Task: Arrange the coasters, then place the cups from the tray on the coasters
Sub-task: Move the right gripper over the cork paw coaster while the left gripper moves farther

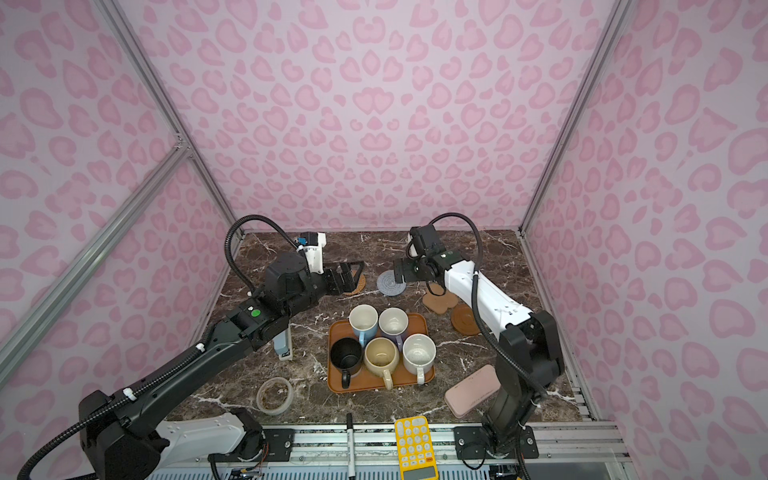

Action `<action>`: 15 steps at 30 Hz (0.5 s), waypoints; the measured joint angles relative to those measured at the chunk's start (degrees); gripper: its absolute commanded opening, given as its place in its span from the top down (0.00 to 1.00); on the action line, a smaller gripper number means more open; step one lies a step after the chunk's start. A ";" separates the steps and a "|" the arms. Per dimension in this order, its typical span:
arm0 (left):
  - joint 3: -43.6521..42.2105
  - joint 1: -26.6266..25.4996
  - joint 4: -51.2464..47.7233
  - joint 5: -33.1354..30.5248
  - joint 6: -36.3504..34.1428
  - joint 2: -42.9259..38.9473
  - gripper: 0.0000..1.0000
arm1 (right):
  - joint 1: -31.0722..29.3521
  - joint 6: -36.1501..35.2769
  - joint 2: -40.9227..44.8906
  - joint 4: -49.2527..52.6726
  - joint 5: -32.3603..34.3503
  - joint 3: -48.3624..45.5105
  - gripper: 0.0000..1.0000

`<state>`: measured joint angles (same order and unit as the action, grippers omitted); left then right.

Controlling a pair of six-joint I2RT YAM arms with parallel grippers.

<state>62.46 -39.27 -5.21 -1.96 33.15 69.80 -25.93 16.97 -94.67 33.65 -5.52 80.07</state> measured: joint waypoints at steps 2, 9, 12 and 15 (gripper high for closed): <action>0.31 -0.68 -0.44 1.64 0.50 0.09 0.03 | 0.00 1.51 3.50 -0.09 0.13 -4.46 0.01; -1.03 -3.54 0.00 5.64 3.65 0.00 0.03 | 1.16 5.90 10.60 -1.57 3.32 -15.23 0.01; -0.48 -4.26 -0.87 5.53 4.11 -0.28 0.03 | 2.32 7.10 10.16 -1.68 4.39 -16.04 0.02; 0.46 -4.68 -1.95 5.11 4.48 -0.66 0.03 | 3.23 7.93 9.79 -2.29 4.87 -16.96 0.02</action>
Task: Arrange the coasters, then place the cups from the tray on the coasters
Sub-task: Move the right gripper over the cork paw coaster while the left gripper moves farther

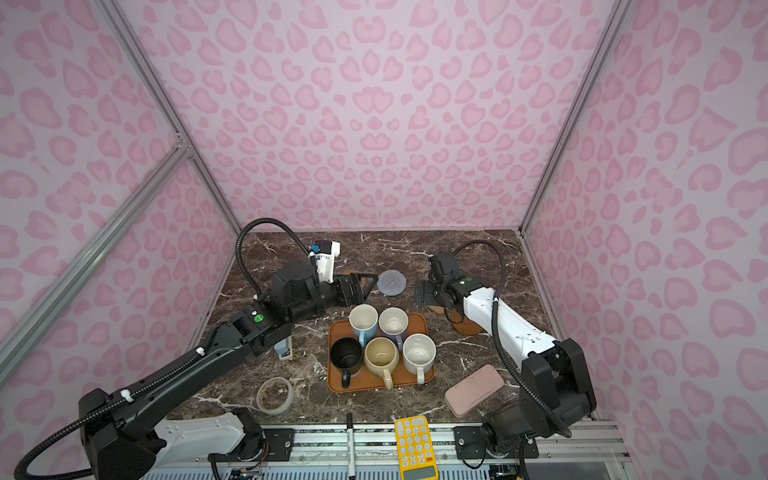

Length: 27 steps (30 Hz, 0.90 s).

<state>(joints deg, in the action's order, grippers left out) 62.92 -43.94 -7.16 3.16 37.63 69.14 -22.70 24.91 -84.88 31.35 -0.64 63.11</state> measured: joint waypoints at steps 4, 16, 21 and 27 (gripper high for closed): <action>1.64 -0.28 -0.11 -0.17 0.09 1.16 0.03 | 1.57 -0.04 -0.70 -0.24 -0.35 -0.87 0.03; 2.62 -1.73 1.73 -2.36 -0.09 5.68 0.02 | 6.62 -2.03 -5.79 -6.58 -2.10 -4.90 0.05; 4.07 -2.10 2.62 -3.74 -0.42 7.10 0.02 | 7.72 -2.62 -10.51 -7.85 -2.40 -2.21 0.06; 5.05 -2.19 2.64 -5.40 -1.42 8.55 0.02 | 8.44 -2.05 -12.85 -8.20 -3.74 -2.14 0.07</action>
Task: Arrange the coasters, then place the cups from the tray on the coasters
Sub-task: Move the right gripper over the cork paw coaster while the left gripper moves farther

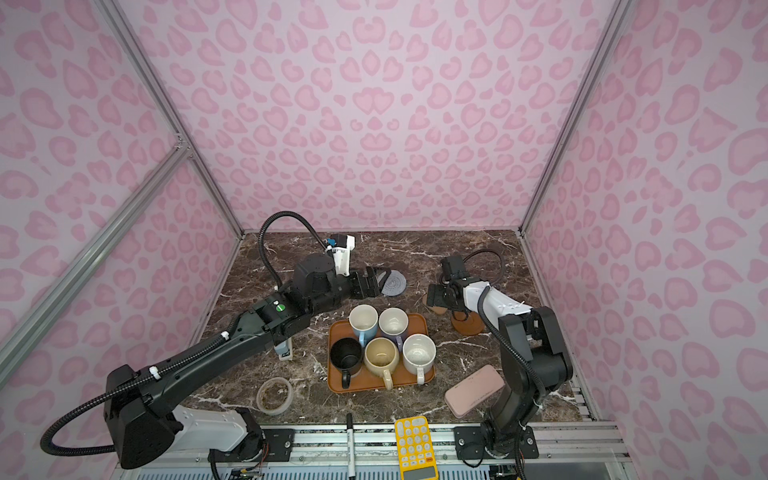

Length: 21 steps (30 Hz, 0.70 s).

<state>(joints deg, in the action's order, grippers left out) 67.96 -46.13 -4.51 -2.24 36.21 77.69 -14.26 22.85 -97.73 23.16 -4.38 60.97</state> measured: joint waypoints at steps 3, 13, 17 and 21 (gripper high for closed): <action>0.44 0.02 0.00 -0.55 -0.24 0.87 0.02 | -0.02 0.02 -1.33 -0.39 -1.03 0.50 0.08; 2.34 0.02 -0.07 -1.49 -0.70 3.32 0.03 | -0.26 1.97 -4.26 -1.03 -3.02 1.38 0.09; 2.34 0.00 -0.09 -1.66 -0.90 3.50 0.03 | -0.76 3.10 -4.68 -1.01 -3.19 1.38 0.09; 2.34 0.00 -0.09 -1.88 -1.31 3.50 0.03 | -1.09 3.32 -5.92 -0.87 -2.95 2.27 0.10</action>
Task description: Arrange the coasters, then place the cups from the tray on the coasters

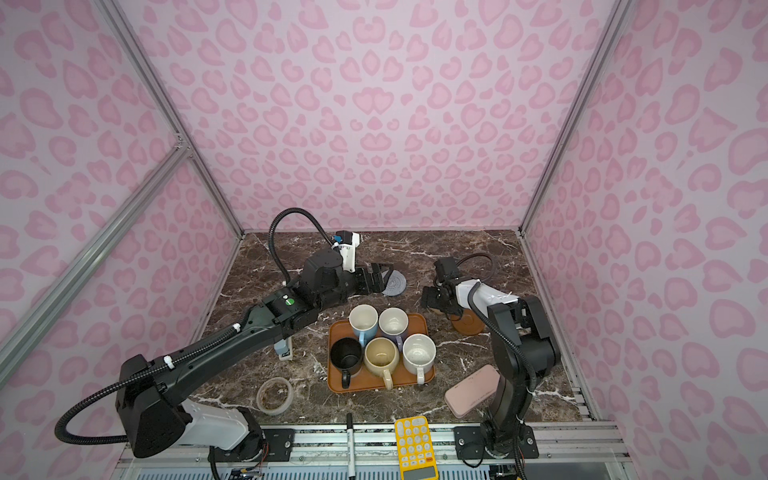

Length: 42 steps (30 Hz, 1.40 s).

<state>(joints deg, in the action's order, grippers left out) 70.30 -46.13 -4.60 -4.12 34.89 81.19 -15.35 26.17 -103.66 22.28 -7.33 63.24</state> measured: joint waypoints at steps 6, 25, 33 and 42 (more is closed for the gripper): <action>0.00 0.00 -0.52 -0.90 -0.59 -0.66 0.03 | 0.02 -0.11 -2.84 0.15 1.16 3.43 0.10; 0.83 0.00 -3.02 -5.38 -2.36 -0.79 0.03 | -3.02 -2.67 -13.77 8.33 11.17 17.42 0.03; 1.03 0.00 -3.10 -6.08 -2.40 -0.68 0.03 | -3.52 -3.76 -14.64 5.40 11.52 17.49 0.11; 1.29 0.04 -5.79 -9.40 -2.60 -0.68 0.03 | -3.69 -9.88 -14.88 3.39 9.75 17.66 0.12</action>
<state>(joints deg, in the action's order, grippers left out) 71.59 -46.09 -10.39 -13.52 32.29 80.51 -19.05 16.29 -118.54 25.67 2.42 80.90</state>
